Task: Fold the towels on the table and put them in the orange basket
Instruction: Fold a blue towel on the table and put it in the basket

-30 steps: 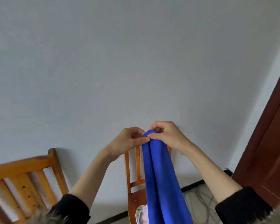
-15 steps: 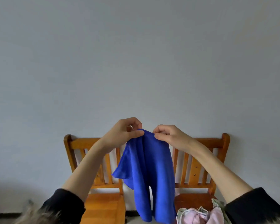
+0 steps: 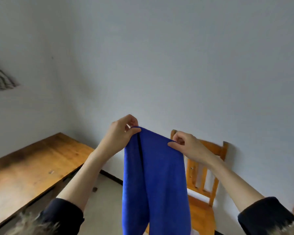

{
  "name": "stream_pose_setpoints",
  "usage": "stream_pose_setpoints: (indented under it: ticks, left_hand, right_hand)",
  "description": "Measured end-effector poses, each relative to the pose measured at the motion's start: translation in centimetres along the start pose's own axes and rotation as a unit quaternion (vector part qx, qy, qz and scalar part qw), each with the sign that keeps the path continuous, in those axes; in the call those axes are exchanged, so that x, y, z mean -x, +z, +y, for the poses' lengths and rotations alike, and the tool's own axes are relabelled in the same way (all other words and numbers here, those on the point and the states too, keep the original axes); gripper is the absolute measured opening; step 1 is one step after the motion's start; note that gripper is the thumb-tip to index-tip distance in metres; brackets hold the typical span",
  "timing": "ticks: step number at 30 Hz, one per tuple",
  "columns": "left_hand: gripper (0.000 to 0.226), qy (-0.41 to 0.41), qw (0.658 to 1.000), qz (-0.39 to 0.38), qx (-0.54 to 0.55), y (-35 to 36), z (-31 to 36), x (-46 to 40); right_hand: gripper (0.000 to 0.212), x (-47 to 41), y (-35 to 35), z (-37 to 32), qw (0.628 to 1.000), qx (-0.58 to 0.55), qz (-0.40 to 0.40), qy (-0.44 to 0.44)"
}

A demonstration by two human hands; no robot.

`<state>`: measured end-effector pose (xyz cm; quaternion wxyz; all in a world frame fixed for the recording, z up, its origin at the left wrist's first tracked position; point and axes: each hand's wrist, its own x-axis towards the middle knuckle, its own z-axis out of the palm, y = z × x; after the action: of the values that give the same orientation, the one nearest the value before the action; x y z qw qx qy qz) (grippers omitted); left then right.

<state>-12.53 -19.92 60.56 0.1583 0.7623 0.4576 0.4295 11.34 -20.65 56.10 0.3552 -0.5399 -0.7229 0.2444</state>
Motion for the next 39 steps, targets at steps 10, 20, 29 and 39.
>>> stream_pose_setpoints:
  ticks: [10, 20, 29, 39]
  left_hand:
    - [0.026, -0.157, 0.959, 0.102, -0.213, -17.9, -14.0, 8.5]
    - [0.024, -0.259, 0.903, 0.211, -0.271, -29.0, -24.1, 11.8]
    - [0.014, -0.375, 0.856, 0.205, -0.291, -32.1, -34.7, 12.5]
    - [0.017, -0.469, 0.799, 0.246, -0.285, -33.8, -46.2, 13.2]
  right_hand:
    - [0.007, -10.3, 18.1, -11.4, 0.989, -0.089, 0.007, -0.115]
    - [0.058, -20.5, 31.8, -17.6, 0.984, 0.040, 0.019, -0.173]
    - [0.011, -31.1, 41.6, -16.9, 0.961, -0.016, -0.166, -0.219]
    - [0.026, -39.2, 52.0, -16.1, 0.983, 0.031, -0.076, -0.162]
